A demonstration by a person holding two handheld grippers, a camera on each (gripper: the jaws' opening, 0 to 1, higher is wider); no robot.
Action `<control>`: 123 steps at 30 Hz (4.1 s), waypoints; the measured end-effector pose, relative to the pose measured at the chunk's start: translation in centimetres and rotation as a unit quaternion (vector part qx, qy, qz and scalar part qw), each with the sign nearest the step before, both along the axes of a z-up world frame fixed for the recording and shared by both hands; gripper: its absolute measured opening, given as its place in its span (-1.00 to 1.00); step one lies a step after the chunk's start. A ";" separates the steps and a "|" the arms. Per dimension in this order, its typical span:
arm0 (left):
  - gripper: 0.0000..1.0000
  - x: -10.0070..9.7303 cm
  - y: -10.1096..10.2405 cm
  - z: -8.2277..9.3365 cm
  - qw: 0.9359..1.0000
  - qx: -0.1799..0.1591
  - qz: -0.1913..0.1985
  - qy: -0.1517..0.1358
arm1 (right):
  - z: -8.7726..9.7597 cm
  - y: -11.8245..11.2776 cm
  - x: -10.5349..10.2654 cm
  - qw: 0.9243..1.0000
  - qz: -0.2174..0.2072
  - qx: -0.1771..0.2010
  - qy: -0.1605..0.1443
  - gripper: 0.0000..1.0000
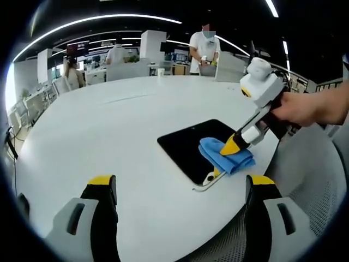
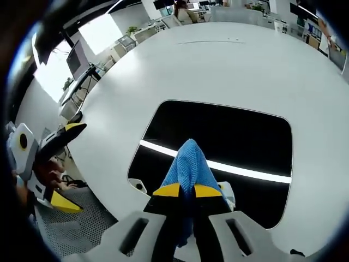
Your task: Wipe the mirror surface with the cleaning cloth until all visible marks leave the cleaned area.
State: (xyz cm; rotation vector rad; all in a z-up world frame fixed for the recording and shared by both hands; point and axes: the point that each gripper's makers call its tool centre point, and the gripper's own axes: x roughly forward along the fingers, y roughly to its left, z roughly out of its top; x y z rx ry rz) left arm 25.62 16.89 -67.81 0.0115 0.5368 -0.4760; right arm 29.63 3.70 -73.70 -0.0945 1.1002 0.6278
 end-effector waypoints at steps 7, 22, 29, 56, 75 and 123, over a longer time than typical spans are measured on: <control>0.95 0.0 0.0 0.1 1.000 -0.001 0.003 0.000 | -0.1 0.2 1.3 1.000 0.004 -0.008 -0.008 -0.97; 0.96 0.0 0.3 0.1 1.000 -0.006 0.014 0.001 | 0.0 0.8 5.0 0.999 0.012 -0.033 -0.027 -0.97; 0.95 0.0 -0.1 0.7 1.000 -0.019 0.009 -0.007 | 0.0 1.1 6.7 0.998 0.015 -0.043 -0.036 -0.97; 0.98 0.1 0.9 -0.2 1.000 0.007 0.025 0.009 | -0.1 1.5 10.7 0.998 0.029 -0.038 -0.049 -0.98; 0.98 0.1 1.3 -0.3 0.999 0.011 0.033 0.011 | 0.0 0.1 10.6 0.998 0.024 -0.027 -0.044 -0.97; 0.97 0.4 1.3 0.0 0.999 -0.004 0.039 0.002 | 0.0 -5.0 7.5 0.995 0.007 -0.066 -0.079 -0.97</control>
